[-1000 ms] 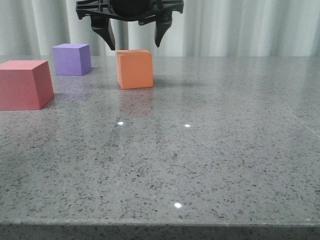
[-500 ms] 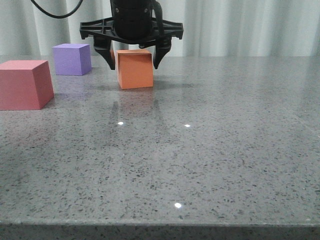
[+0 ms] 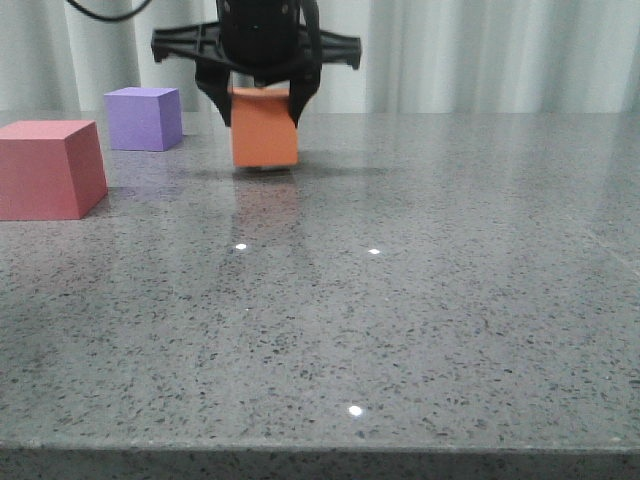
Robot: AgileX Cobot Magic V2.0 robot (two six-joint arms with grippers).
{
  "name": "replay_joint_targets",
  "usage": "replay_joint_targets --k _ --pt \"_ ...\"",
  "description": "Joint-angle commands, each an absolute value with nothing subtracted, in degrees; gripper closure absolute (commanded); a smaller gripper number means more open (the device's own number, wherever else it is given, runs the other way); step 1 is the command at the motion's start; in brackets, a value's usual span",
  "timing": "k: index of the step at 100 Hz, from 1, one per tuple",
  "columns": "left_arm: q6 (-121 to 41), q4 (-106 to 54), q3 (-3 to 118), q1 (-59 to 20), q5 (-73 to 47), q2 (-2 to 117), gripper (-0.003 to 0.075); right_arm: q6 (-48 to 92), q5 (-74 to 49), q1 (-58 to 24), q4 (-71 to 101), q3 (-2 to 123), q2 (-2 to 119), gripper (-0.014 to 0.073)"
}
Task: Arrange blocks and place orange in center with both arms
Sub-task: 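Lift the orange cube with the left gripper toward the purple cube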
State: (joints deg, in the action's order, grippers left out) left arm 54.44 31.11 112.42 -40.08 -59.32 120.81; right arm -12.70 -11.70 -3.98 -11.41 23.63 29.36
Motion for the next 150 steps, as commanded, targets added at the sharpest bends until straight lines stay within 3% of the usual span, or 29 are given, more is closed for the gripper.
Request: replay_joint_targets --k 1,37,76,112,150 --pt "51.5 33.3 114.3 -40.3 -57.9 113.9 0.0555 -12.3 -6.9 -3.6 -12.2 25.1 30.0 0.0663" --pt "33.2 31.6 112.2 -38.4 -57.0 101.7 0.0555 -12.3 -6.9 -3.6 -12.2 25.1 30.0 0.0663" --pt "22.0 17.1 92.1 -23.8 -44.2 89.8 0.0555 -12.3 -6.9 -3.6 -12.2 25.1 30.0 0.0663" --pt "15.4 11.4 80.4 -18.4 -30.5 88.9 0.0555 -12.3 -6.9 -3.6 -12.2 25.1 30.0 0.0663" --pt "15.4 12.5 79.5 -17.9 -28.0 93.2 0.0555 -12.3 -6.9 -3.6 -12.2 25.1 30.0 0.0663"
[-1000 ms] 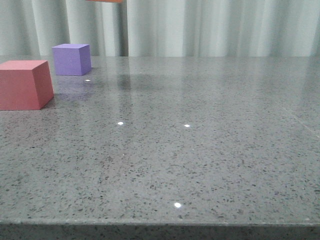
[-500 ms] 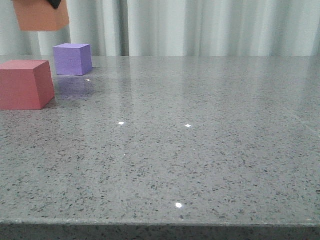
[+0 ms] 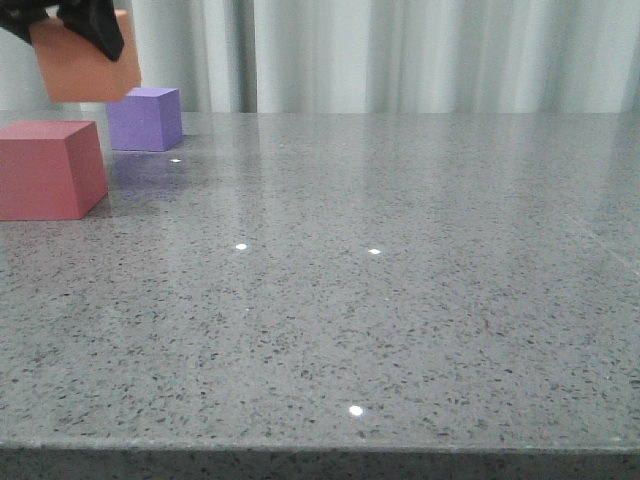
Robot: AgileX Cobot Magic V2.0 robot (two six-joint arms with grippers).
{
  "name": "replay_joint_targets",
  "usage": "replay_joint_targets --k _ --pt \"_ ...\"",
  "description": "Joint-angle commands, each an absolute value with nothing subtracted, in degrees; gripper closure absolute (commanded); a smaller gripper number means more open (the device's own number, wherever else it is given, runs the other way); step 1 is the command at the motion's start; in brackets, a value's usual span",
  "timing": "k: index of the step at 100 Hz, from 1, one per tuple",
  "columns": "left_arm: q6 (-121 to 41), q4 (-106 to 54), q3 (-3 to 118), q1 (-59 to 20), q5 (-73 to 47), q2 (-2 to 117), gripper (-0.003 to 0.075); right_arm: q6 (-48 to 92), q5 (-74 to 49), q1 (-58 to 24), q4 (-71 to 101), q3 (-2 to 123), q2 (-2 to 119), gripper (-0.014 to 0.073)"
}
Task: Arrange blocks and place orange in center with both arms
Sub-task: 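Lift the orange cube with the left gripper toward the purple cube, then lower the orange cube between the pink and purple cubes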
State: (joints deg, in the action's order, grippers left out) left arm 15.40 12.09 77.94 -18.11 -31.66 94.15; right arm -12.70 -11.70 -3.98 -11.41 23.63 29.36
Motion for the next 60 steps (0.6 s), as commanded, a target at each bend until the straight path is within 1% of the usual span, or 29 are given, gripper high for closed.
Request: replay_joint_targets --k 1,34,60 --pt "15.4 12.5 79.5 -17.9 -27.8 93.4 0.0555 -12.3 -6.9 -3.6 -12.2 25.1 30.0 0.0663" --pt "15.4 12.6 79.5 -17.9 -25.7 97.5 0.0555 -12.3 -6.9 -3.6 -12.2 25.1 30.0 0.0663" --pt "15.4 12.8 79.5 -17.2 -25.0 98.0 0.0555 -12.3 -6.9 -3.6 -12.2 25.1 30.0 0.0663"
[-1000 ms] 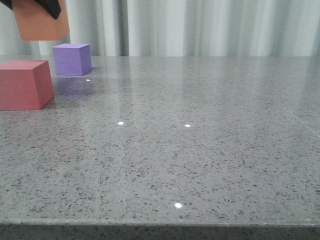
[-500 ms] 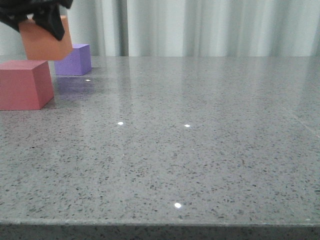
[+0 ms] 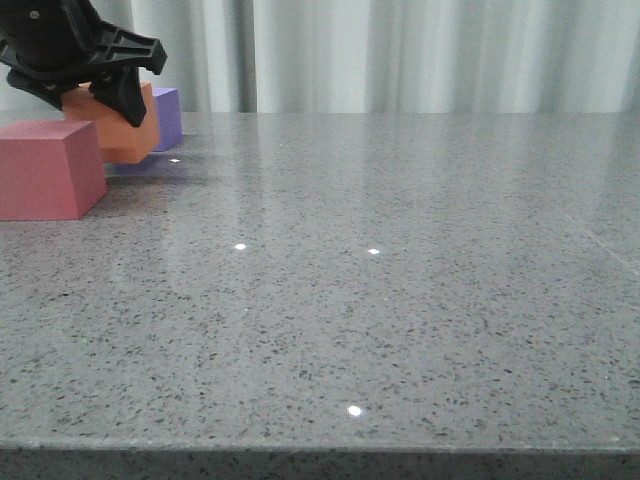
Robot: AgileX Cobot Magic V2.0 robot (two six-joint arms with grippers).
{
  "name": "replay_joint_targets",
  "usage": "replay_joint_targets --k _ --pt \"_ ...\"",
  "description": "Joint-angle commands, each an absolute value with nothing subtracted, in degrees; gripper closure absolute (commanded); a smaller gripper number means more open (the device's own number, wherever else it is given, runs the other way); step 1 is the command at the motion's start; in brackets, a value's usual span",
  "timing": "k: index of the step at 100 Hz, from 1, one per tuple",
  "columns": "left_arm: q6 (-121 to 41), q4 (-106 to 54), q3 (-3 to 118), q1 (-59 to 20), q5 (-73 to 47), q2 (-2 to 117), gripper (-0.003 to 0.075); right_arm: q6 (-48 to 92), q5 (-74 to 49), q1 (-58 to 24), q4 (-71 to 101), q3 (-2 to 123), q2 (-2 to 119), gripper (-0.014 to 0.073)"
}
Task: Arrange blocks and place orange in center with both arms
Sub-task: 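Lower the orange cube between the pink and purple cubes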
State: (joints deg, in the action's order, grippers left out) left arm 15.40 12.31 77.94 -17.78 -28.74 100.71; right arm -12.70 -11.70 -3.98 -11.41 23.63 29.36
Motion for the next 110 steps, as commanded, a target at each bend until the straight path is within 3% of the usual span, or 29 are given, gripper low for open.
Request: replay_joint_targets --k 1,110 --pt "15.4 12.8 79.5 -17.0 -25.0 98.0 0.0555 -12.3 -6.9 -3.6 -12.2 25.1 30.0 0.0663" --pt "15.4 12.3 79.5 -16.2 -27.2 101.7 0.0554 -12.3 -6.9 -3.6 -12.2 25.1 30.0 0.0663"
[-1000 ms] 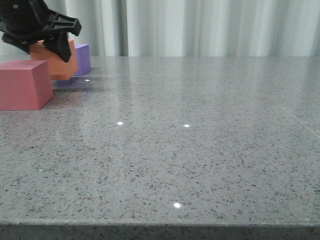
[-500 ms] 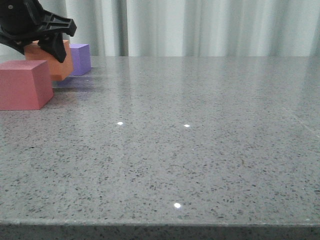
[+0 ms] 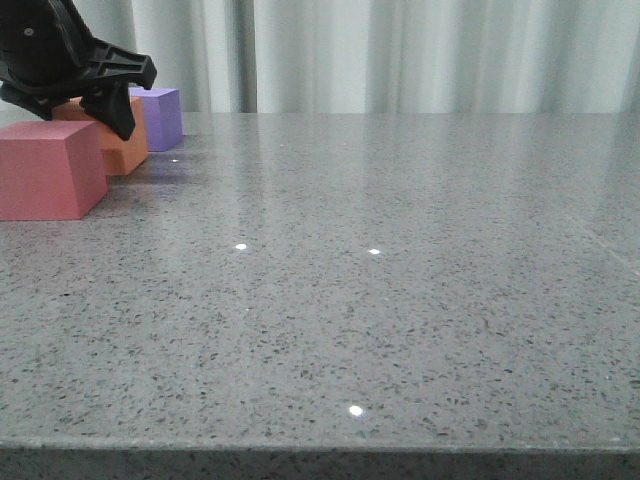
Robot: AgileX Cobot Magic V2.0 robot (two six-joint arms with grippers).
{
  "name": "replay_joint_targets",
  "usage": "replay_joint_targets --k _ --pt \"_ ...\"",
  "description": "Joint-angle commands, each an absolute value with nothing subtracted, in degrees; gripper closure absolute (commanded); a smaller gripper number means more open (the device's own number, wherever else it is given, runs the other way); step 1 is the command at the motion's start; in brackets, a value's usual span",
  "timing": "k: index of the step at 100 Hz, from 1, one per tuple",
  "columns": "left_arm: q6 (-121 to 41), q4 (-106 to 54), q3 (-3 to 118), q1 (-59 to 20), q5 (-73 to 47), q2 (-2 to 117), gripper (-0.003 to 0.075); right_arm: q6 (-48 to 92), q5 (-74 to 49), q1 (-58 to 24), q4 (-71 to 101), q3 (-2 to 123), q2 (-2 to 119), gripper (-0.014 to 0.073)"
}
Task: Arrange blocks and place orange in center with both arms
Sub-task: 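Lower the orange cube between the pink and purple cubes, then open the left gripper and raise it away from the cubes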
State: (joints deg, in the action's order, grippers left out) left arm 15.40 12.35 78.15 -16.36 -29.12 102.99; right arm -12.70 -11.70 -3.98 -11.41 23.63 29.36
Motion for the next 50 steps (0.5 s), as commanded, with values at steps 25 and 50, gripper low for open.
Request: replay_joint_targets --k 25,50 --pt "15.4 12.3 79.6 -16.2 -26.9 100.8 0.0297 -12.3 -6.9 -3.6 -12.2 25.1 30.0 0.0663" --pt "15.4 12.3 79.9 -16.2 -26.7 96.7 0.0072 -12.3 -6.9 -3.6 -12.2 25.1 30.0 0.0663"
